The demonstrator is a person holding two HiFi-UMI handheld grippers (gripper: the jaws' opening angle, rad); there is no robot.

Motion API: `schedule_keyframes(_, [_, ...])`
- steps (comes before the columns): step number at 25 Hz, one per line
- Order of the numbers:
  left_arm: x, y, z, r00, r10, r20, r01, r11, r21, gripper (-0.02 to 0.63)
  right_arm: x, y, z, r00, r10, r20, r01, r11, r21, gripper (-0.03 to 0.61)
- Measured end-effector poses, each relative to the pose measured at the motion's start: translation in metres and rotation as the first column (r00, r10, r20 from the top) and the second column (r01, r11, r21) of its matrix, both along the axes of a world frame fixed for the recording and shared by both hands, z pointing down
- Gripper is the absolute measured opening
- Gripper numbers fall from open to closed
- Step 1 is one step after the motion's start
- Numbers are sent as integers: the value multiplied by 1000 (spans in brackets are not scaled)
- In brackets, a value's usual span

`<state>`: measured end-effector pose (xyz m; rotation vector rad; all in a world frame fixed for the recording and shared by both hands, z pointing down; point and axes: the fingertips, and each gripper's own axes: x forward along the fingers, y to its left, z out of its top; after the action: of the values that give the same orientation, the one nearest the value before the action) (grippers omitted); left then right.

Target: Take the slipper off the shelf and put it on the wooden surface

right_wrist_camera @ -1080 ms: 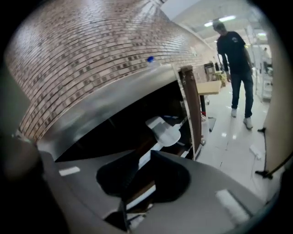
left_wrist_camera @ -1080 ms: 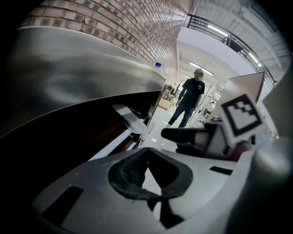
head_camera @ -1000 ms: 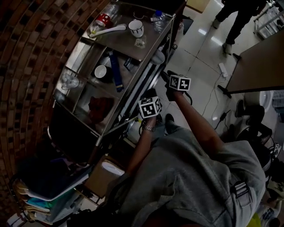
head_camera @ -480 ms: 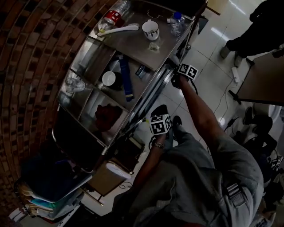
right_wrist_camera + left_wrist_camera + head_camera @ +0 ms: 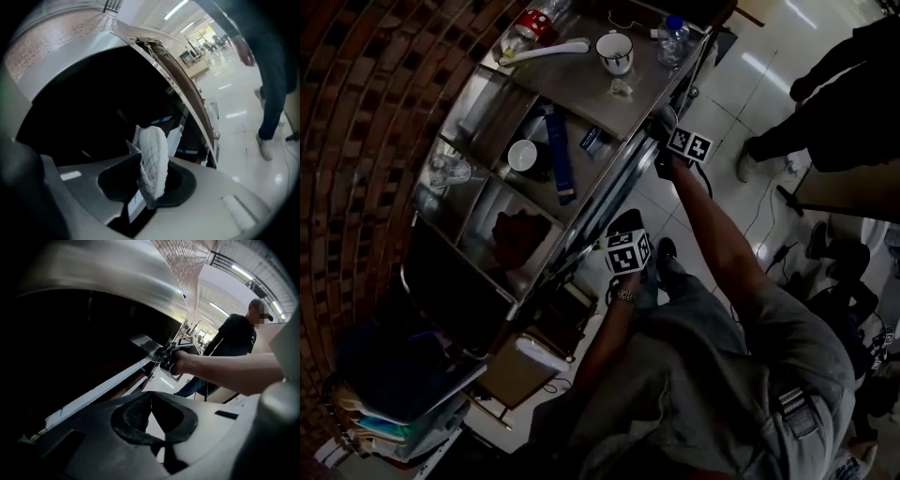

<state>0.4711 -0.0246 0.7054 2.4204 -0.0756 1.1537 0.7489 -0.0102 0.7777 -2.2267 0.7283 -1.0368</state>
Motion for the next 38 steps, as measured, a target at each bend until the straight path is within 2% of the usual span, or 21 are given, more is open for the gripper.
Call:
schedule_keyframes(3, [13, 6, -16, 999, 22, -35, -22, 1000, 13, 5, -23, 21, -27, 998, -44, -55, 39, 996, -86, 80])
schedule_keyframes(7, [31, 23, -35, 995, 69, -77, -68, 997, 27, 5, -68, 58, -55, 993, -89, -81, 72, 978, -197, 78])
schedule_keyframes(11, [40, 43, -50, 990, 98, -98, -94, 994, 51, 5, -131, 106, -83, 982, -156, -111, 104, 922, -374, 77])
schedule_keyframes(14, [42, 57, -56, 990, 103, -102, -94, 992, 83, 5, -183, 127, -103, 976, -191, -108, 128, 896, -426, 75])
schedule_keyframes(18, [34, 79, -65, 988, 116, -106, -106, 990, 94, 5, -215, 144, -117, 973, -196, -121, 131, 903, -409, 74])
schedule_keyframes(24, [13, 79, -66, 990, 110, -93, -100, 988, 115, 5, -216, 145, -130, 968, -188, -168, 123, 934, -335, 74])
schedule_keyframes(31, [9, 75, -78, 988, 112, -105, -97, 986, 136, 5, -221, 142, -136, 962, -212, -170, 150, 936, -319, 74])
schedule_keyframes(38, [7, 61, -83, 989, 101, -106, -85, 986, 144, 5, -234, 127, -133, 944, -297, -144, 242, 919, -310, 74])
